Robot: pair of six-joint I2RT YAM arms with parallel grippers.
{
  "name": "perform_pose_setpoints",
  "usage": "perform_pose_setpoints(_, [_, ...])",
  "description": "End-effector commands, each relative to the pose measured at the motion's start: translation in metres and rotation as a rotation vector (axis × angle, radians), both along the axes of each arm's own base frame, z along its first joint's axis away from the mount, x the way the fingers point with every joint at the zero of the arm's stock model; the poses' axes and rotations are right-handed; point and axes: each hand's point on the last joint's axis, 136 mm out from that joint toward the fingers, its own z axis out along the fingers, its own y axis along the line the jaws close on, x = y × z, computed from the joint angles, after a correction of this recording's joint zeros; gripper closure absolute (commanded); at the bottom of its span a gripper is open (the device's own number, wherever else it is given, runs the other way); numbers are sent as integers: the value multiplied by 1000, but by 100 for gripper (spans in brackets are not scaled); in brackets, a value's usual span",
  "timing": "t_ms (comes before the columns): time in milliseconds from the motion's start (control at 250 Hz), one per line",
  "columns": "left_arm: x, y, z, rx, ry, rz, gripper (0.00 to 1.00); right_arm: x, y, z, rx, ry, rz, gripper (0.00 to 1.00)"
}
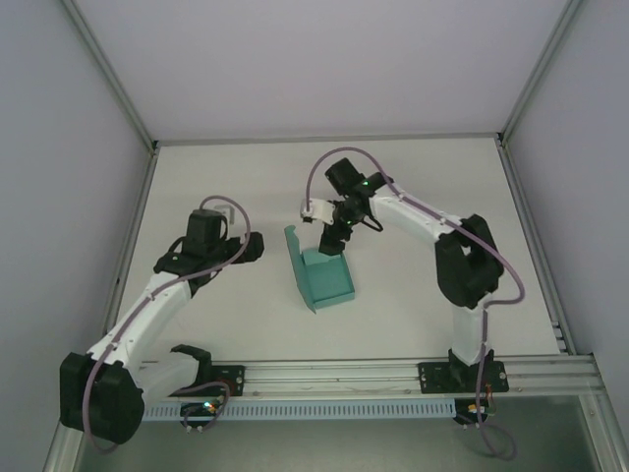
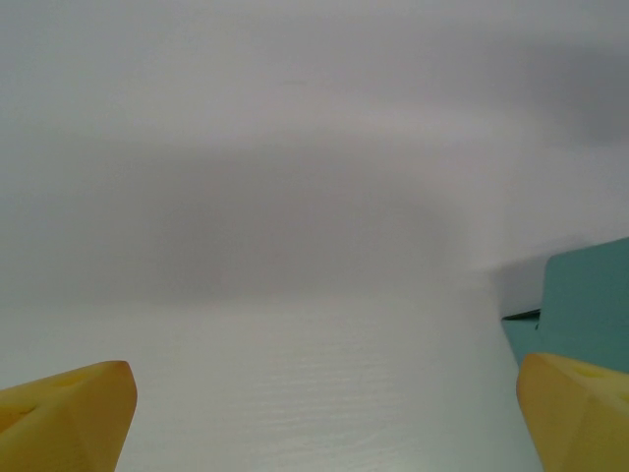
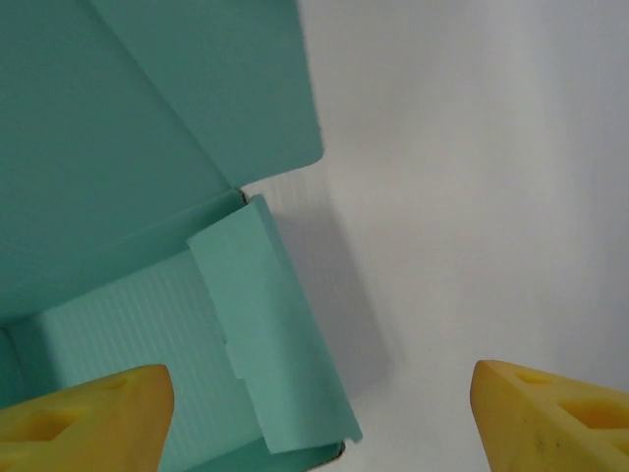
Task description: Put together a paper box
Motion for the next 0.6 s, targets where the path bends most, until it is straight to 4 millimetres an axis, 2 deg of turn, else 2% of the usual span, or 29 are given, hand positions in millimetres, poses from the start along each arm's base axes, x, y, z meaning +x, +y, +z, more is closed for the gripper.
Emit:
perform_pose_setpoints(0, [-5, 7, -5, -28, 17, 55, 0, -10, -3, -16, -93, 34, 131, 21])
perform_pose_setpoints(152, [-7, 11, -12, -16, 43, 70, 0, 2, 6, -40, -163, 47, 165, 23])
perform_pose_setpoints(260, [-6, 9, -12, -24, 48, 63, 0, 10, 6, -58, -209, 65, 165, 32])
perform_pose_setpoints(383, [-7, 9, -12, -21, 45, 61, 0, 3, 2, -75, -244, 120, 174, 39])
perform_pose_setpoints(443, [-8, 9, -12, -19, 45, 59, 0, 0, -1, -82, -262, 128, 173, 51])
perform_pose_setpoints(503, [-7, 9, -12, -16, 44, 58, 0, 1, -4, -86, -279, 122, 164, 58])
perform_pose_setpoints(559, [-7, 10, -12, -15, 42, 59, 0, 5, -6, -88, -287, 107, 146, 73])
perform_pose_setpoints(595, [-6, 9, -12, -16, 43, 60, 0, 6, -5, -89, -284, 100, 140, 75])
